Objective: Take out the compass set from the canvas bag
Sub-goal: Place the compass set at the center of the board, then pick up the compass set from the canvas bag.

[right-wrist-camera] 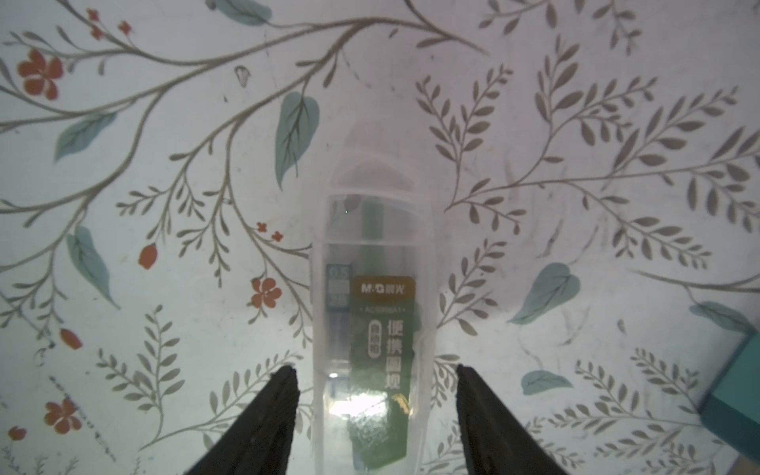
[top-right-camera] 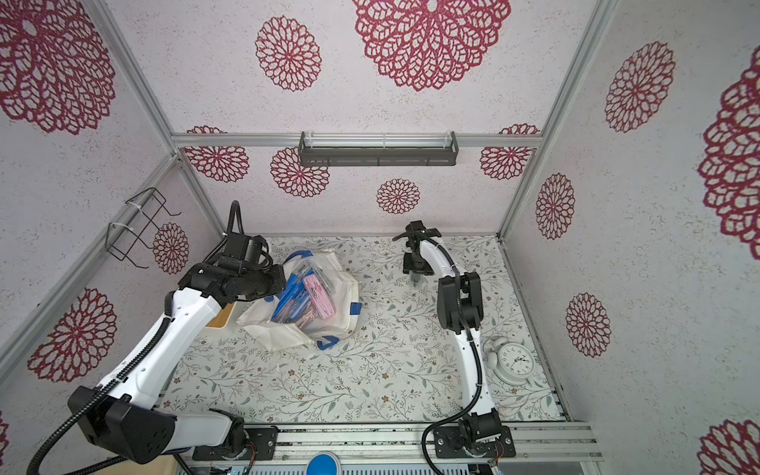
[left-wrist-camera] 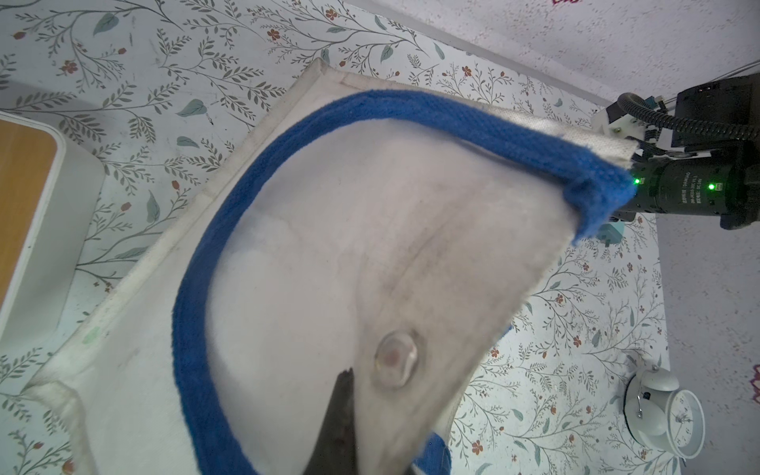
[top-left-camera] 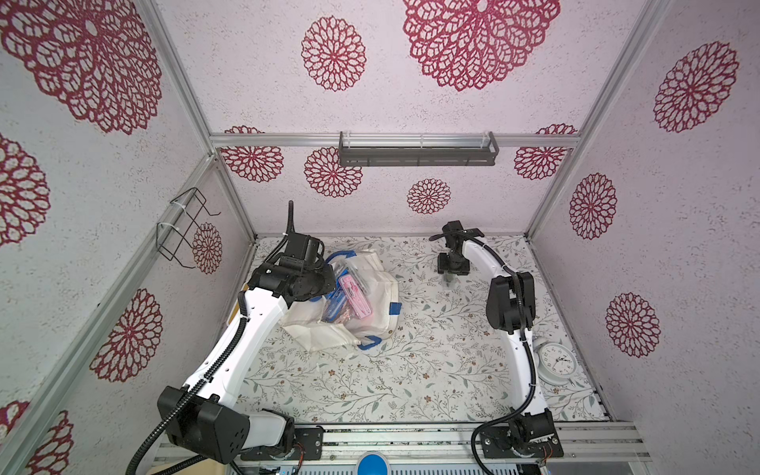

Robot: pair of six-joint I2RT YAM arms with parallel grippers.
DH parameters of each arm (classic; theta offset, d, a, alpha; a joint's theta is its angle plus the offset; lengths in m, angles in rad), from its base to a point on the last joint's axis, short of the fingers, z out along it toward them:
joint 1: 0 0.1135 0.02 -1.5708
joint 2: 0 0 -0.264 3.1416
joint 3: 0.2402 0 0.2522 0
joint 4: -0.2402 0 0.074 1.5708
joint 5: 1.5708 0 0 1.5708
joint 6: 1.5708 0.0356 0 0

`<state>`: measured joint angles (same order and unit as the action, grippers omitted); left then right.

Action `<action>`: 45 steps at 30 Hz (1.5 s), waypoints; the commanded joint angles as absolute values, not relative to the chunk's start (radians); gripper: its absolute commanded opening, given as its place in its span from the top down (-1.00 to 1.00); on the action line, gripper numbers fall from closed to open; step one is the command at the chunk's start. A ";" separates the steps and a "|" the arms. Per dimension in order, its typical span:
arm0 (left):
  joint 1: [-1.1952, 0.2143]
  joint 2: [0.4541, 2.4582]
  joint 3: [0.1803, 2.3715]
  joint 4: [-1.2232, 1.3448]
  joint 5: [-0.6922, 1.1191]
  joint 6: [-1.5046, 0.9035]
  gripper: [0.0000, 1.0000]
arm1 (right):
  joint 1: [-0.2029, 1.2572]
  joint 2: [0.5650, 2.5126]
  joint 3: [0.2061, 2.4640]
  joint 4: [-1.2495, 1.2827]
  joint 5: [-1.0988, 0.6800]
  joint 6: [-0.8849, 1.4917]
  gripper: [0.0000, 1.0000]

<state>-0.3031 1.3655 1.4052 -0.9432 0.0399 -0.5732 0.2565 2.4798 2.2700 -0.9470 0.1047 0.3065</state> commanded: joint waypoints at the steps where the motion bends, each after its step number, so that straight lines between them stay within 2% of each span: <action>1: -0.302 1.327 1.391 -0.920 0.048 -0.592 1.00 | 0.252 2.352 2.268 -0.944 0.109 0.295 -0.28; 5: -0.301 1.327 1.391 -0.916 0.048 -0.592 1.00 | 0.272 2.199 2.126 -0.857 0.055 0.325 -0.24; 9: -0.301 1.325 1.390 -0.916 0.048 -0.594 1.00 | 0.315 1.996 1.896 -0.675 -0.004 0.394 -0.10; 14: -0.301 1.325 1.387 -0.920 0.051 -0.598 1.00 | 0.399 1.829 1.688 -0.527 -0.049 0.489 -0.09; 16: -0.301 1.325 1.385 -0.924 0.053 -0.599 1.00 | 0.443 1.790 1.643 -0.500 -0.101 0.507 -0.07; 21: -0.301 1.330 1.383 -0.932 0.058 -0.600 1.00 | 0.629 1.690 1.551 -0.394 -0.086 0.486 -0.14; 29: -0.302 1.331 1.376 -0.931 0.059 -0.616 1.00 | 0.837 1.748 1.564 -0.363 -0.105 0.459 -0.10; 34: -0.301 1.327 1.374 -0.931 0.057 -0.620 1.00 | 0.874 1.861 1.621 -0.406 -0.096 0.464 -0.09; 45: -0.302 1.325 1.381 -0.940 0.054 -0.626 1.00 | 0.871 2.092 1.772 -0.476 -0.080 0.472 -0.27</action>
